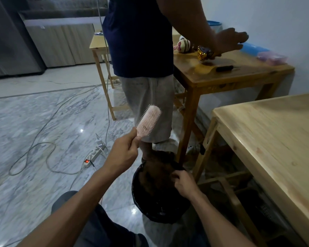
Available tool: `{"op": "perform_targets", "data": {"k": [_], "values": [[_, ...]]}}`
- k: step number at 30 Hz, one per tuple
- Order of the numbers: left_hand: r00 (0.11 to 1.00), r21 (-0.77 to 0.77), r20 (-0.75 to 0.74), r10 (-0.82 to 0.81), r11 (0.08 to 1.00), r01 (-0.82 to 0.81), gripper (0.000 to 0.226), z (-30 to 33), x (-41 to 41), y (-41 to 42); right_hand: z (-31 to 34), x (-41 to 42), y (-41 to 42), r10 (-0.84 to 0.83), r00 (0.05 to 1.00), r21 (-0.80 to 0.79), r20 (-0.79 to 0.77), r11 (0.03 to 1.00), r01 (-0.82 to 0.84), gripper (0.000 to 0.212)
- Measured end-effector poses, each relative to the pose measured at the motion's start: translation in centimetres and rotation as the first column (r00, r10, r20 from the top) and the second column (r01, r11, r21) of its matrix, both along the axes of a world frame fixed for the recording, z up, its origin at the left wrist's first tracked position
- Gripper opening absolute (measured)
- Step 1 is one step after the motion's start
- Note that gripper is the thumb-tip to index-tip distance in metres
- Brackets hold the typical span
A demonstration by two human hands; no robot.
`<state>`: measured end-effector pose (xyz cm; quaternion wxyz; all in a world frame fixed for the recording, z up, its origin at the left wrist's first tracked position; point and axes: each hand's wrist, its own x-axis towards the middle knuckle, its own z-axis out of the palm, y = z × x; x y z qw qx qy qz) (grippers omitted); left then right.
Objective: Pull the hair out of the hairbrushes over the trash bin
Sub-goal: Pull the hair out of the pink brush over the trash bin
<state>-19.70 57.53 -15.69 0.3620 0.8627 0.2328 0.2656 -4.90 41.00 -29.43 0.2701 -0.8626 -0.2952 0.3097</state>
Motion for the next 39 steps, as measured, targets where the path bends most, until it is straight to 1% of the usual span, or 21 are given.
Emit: {"op": "perform_targets", "data": {"k": [2, 4, 6, 8, 10, 11, 12, 13, 15, 17, 19, 20, 22, 24, 27, 28, 30, 33, 34, 37, 39], "values": [[0.997, 0.094, -0.070, -0.028, 0.995, 0.034, 0.017, -0.3, 0.1, -0.6, 1.3, 0.4, 1.3, 0.068, 0.998, -0.061, -0.016, 0.996, -0.068, 0.065], [0.993, 0.113, -0.103, -0.052, 0.991, 0.064, 0.017, -1.2, 0.1, -1.1, 3.1, 0.7, 2.3, 0.080, 0.994, -0.100, -0.077, 0.991, -0.088, 0.093], [0.990, 0.113, -0.126, -0.069, 0.990, 0.083, 0.022, -1.8, 0.3, -1.3, 4.2, 1.1, 3.0, 0.081, 0.978, 0.049, -0.190, 0.996, -0.073, 0.097], [0.981, 0.126, -0.154, -0.117, 0.983, 0.136, 0.024, -2.1, 0.6, -1.5, 5.1, 1.0, 3.2, 0.134, 0.940, 0.278, -0.315, 0.960, -0.044, 0.088], [0.969, 0.111, -0.171, -0.180, 0.973, 0.201, 0.021, -1.9, 1.0, -1.9, 5.3, 0.5, 3.5, 0.211, 0.912, 0.442, -0.352, 0.896, -0.036, 0.058], [0.965, 0.106, -0.173, -0.198, 0.970, 0.218, 0.020, -1.8, 1.2, -2.0, 5.1, 0.0, 3.7, 0.222, 0.918, 0.479, -0.328, 0.877, -0.041, 0.037], [0.963, 0.108, -0.174, -0.205, 0.968, 0.226, 0.019, -1.6, 1.4, -2.1, 4.6, -0.6, 4.0, 0.182, 0.941, 0.482, -0.286, 0.876, -0.023, 0.019], [0.965, 0.113, -0.167, -0.203, 0.968, 0.223, 0.016, -1.3, 1.5, -2.1, 4.2, -1.0, 4.2, 0.108, 0.966, 0.465, -0.234, 0.885, 0.013, 0.012], [0.977, 0.111, -0.136, -0.162, 0.978, 0.177, 0.010, -0.6, 1.6, -1.7, 3.2, -1.3, 4.1, -0.020, 0.992, 0.386, -0.124, 0.920, 0.067, 0.016], [0.995, 0.013, -0.071, -0.064, 0.998, 0.065, 0.014, 0.3, 1.3, -0.9, 1.9, -1.2, 3.4, -0.041, 0.999, 0.230, -0.023, 0.972, 0.046, 0.022], [1.000, -0.090, 0.013, 0.021, 0.996, -0.020, 0.021, 1.4, 0.9, 0.0, 0.2, -0.8, 2.1, -0.085, 0.996, 0.107, -0.031, 0.990, 0.087, 0.027], [0.999, -0.094, 0.023, 0.038, 0.995, -0.036, 0.022, 1.9, 0.7, 0.4, -0.4, -0.7, 1.4, -0.113, 0.992, 0.074, -0.058, 0.990, 0.118, 0.027], [0.999, -0.027, -0.043, 0.033, 0.999, -0.034, 0.019, 2.4, 0.6, 0.9, -0.9, -0.6, 0.9, -0.136, 0.984, 0.062, -0.113, 0.988, 0.143, 0.025], [0.983, 0.056, -0.183, 0.018, 0.998, -0.007, 0.019, 2.0, 0.7, 0.7, -0.5, -0.5, 0.9, -0.123, 0.967, 0.067, -0.224, 0.988, 0.142, 0.030], [0.948, 0.032, -0.319, -0.021, 0.999, 0.033, 0.024, -0.4, 0.9, 0.1, 0.7, 0.1, 1.4, -0.052, 0.953, 0.031, -0.298, 0.997, 0.064, 0.075], [0.940, 0.014, -0.341, -0.030, 0.999, 0.037, 0.028, -1.1, 1.0, -0.2, 1.2, 0.3, 1.5, -0.055, 0.946, 0.034, -0.319, 0.997, 0.069, 0.081], [0.926, 0.001, -0.375, -0.044, 0.999, 0.048, 0.035, -2.7, 1.2, -0.5, 2.2, 0.8, 1.5, -0.106, 0.912, 0.101, -0.395, 0.982, 0.158, 0.073], [0.917, -0.026, -0.391, -0.075, 0.997, 0.070, 0.039, -4.4, 2.0, -0.8, 4.4, 1.6, 1.4, -0.157, 0.816, 0.224, -0.556, 0.918, 0.328, 0.040], [0.919, -0.023, -0.384, -0.084, 0.996, 0.082, 0.041, -4.8, 2.2, -1.0, 5.2, 1.7, 1.3, -0.164, 0.786, 0.252, -0.596, 0.891, 0.377, 0.034], [0.928, 0.045, -0.349, -0.133, 0.986, 0.158, 0.044, -5.7, 2.9, -1.7, 6.4, 1.7, 1.6, -0.198, 0.720, 0.315, -0.665, 0.799, 0.512, 0.024], [0.922, 0.088, -0.352, -0.164, 0.974, 0.207, 0.037, -6.0, 3.1, -2.1, 6.4, 1.6, 2.1, -0.232, 0.698, 0.341, -0.677, 0.742, 0.577, 0.019]]}}
